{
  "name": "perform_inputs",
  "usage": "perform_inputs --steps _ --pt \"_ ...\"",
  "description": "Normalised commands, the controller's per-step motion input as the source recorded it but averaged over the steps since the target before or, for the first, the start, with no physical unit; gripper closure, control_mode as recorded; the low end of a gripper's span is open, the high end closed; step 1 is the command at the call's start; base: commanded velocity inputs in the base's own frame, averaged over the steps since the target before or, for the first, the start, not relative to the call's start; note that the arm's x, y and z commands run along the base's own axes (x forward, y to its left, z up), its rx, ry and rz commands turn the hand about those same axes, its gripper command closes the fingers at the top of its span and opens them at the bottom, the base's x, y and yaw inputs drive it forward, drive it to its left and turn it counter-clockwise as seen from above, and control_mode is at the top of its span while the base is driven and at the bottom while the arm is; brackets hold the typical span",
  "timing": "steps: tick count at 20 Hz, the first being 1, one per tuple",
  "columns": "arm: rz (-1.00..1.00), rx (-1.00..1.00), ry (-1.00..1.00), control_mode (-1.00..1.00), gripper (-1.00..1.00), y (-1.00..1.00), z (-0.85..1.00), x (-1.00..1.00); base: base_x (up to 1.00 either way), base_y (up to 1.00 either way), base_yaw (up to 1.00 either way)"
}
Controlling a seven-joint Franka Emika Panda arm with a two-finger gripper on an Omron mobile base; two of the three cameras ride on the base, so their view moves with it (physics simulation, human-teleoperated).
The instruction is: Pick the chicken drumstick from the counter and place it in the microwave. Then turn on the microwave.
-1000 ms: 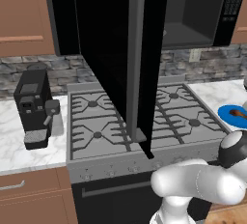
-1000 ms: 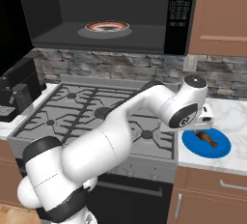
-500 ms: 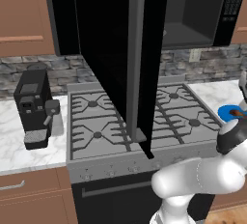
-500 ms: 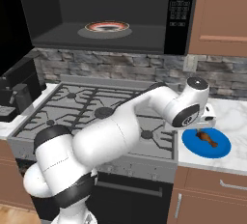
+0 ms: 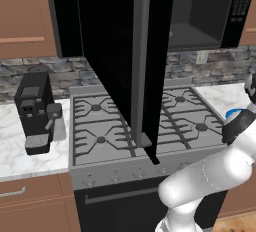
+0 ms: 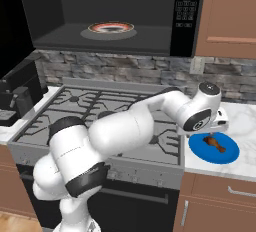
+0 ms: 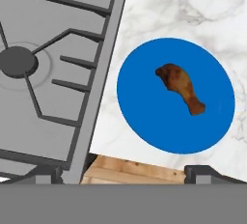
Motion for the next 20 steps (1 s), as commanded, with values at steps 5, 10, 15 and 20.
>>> perform_inputs --steps 5,10,15,20 --pt "0.00 0.00 0.00 -1.00 -1.00 -0.24 -0.17 0.32 0.00 0.00 0.00" --pt "0.00 0.00 -0.01 -1.00 -1.00 -0.23 -0.18 0.30 0.00 0.00 0.00" --pt "0.00 0.00 0.00 -1.00 -1.00 -0.23 -0.18 0.24 0.00 0.00 0.00" --pt "0.00 0.00 0.00 -1.00 -1.00 -0.21 -0.17 0.31 0.00 0.00 0.00"
